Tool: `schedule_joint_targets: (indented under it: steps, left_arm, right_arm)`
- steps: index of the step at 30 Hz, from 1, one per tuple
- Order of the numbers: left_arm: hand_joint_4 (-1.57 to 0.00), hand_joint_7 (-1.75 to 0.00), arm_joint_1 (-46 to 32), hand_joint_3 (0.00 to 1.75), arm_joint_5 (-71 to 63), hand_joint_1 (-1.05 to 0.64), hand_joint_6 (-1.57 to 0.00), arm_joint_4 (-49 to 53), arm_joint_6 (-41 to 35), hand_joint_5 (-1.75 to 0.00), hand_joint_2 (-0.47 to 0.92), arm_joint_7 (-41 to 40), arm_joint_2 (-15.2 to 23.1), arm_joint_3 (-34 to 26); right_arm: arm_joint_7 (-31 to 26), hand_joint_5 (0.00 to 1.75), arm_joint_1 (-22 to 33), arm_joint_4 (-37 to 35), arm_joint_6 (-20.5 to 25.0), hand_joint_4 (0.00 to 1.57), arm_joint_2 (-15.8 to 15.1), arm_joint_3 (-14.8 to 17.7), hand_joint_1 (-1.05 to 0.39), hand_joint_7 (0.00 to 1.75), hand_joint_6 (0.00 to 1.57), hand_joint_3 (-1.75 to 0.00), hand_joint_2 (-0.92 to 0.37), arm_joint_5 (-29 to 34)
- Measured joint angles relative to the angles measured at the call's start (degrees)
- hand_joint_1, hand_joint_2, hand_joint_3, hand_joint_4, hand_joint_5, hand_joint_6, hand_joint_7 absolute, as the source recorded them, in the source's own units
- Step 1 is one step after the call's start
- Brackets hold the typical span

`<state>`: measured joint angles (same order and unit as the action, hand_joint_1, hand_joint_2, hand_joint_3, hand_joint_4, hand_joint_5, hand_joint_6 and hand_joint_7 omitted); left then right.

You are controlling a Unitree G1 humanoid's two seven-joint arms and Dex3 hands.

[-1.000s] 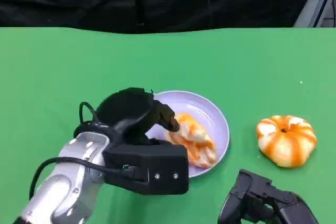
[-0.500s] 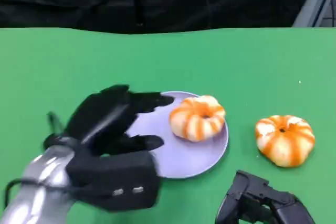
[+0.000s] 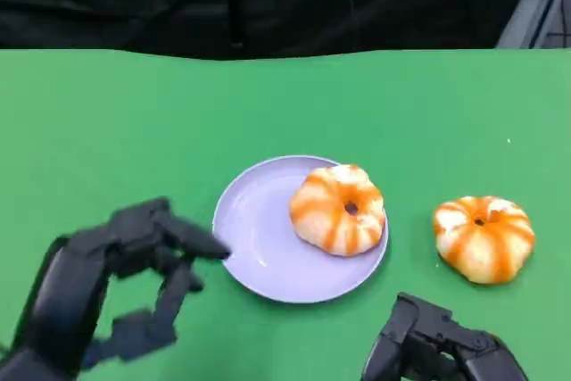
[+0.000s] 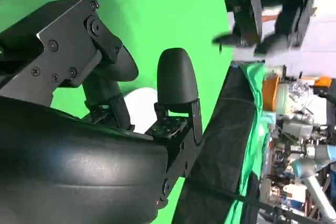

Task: Grasp the bread from the table and place it into the plate.

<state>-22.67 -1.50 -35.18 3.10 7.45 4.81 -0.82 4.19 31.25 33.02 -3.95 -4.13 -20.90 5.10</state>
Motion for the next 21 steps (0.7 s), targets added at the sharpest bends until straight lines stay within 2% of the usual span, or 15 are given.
schedule_joint_targets:
  steps: [3, 6, 13, 19, 21]
  left_arm:
    - [-0.79, -1.54, -5.9, 1.31, 4.3, 0.01, -0.73, 0.3, 2.2, -1.70, 0.50, -0.2, -2.8, -0.5]
    - [-0.82, -1.62, -8.1, 1.30, 5.6, 0.00, -0.75, 2.5, 5.6, -1.74, 0.47, -0.2, -3.8, -0.2]
    - [-0.82, -1.59, -9.5, 1.30, 8.7, -0.03, -0.76, 7.3, 8.3, -1.75, 0.46, 0.2, -5.0, 1.2]
    - [-0.83, -1.56, -8.7, 1.37, 10.6, -0.04, -0.78, 10.3, 9.4, -1.74, 0.41, 1.1, -5.3, 1.8]
    - [-0.85, -1.55, -8.2, 1.30, 10.4, -0.05, -0.79, 10.8, 10.2, -1.73, 0.44, 1.1, -5.3, 1.9]
  right_arm:
    - [0.2, 1.75, -0.1, 0.0, 0.0, 0.69, -0.2, 0.4, 0.05, 1.64, 0.60, -1.35, -0.41, -0.2]
    - [0.6, 1.75, -0.6, -0.1, -0.1, 0.69, -0.4, 1.4, 0.04, 1.64, 0.60, -1.34, -0.40, -0.5]
    - [1.8, 1.75, -0.9, -0.9, -0.1, 0.68, -0.8, 3.0, 0.05, 1.63, 0.60, -1.34, -0.40, -1.9]
    - [2.6, 1.75, -1.4, -1.5, -0.5, 0.67, -1.0, 4.0, 0.07, 1.62, 0.61, -1.35, -0.39, -2.6]
    - [2.9, 1.75, -1.4, -1.7, -0.6, 0.67, -1.0, 4.1, 0.06, 1.62, 0.61, -1.35, -0.39, -2.6]
